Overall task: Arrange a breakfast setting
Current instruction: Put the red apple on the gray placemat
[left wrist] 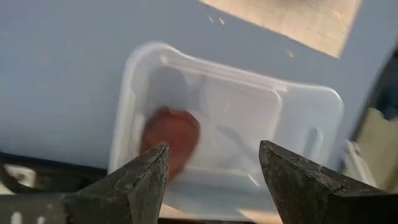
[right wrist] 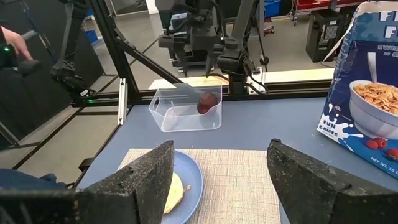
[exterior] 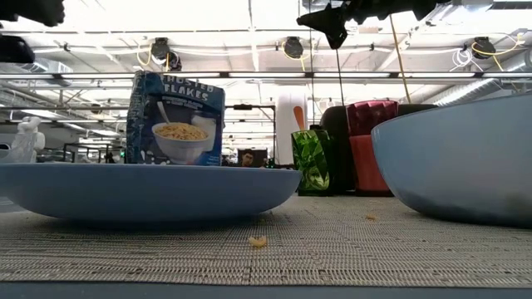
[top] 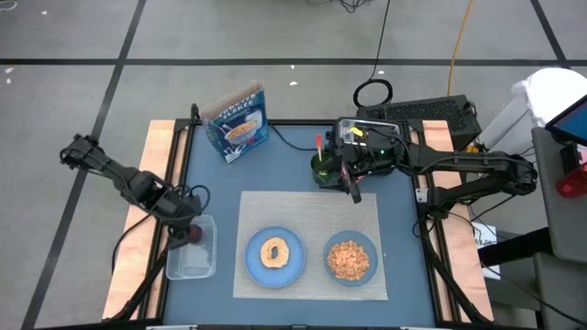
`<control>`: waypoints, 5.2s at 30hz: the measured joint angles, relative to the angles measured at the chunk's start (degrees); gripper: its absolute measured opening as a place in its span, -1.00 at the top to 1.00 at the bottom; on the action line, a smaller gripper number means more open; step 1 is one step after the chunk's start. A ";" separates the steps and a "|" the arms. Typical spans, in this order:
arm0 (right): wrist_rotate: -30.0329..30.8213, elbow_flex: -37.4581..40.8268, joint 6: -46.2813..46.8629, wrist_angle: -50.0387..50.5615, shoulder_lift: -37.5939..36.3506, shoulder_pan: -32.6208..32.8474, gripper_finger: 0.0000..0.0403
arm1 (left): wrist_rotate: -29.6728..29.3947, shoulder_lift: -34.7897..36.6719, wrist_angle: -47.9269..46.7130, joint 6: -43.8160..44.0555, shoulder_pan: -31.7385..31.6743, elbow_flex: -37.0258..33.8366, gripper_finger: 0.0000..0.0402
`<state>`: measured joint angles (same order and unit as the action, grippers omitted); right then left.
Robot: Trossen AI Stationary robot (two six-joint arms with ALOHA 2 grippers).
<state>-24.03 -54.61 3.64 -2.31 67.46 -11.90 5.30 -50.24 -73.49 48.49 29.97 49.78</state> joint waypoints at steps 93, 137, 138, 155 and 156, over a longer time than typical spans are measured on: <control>-0.02 0.02 -0.02 0.01 0.02 0.02 -0.23 | -1.91 -0.76 12.19 10.53 8.03 -14.08 -0.80; -0.02 0.02 -0.02 0.02 0.02 0.01 -0.23 | -4.31 -20.02 13.60 0.95 7.99 -13.94 -0.80; -0.02 0.02 -0.02 0.03 0.02 0.01 -0.23 | -4.31 -20.02 13.59 0.87 7.99 -13.94 -0.80; -0.02 0.02 -0.02 0.02 0.02 0.01 -0.23 | -3.80 -20.00 13.52 2.78 7.99 -13.94 -0.35; -0.02 0.02 -0.02 0.04 0.02 0.01 -0.23 | -3.80 -20.00 13.49 2.86 7.99 -13.92 -0.31</control>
<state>-24.05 -54.59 3.62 -2.27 67.48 -11.89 1.50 -70.24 -60.01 51.36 37.95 35.86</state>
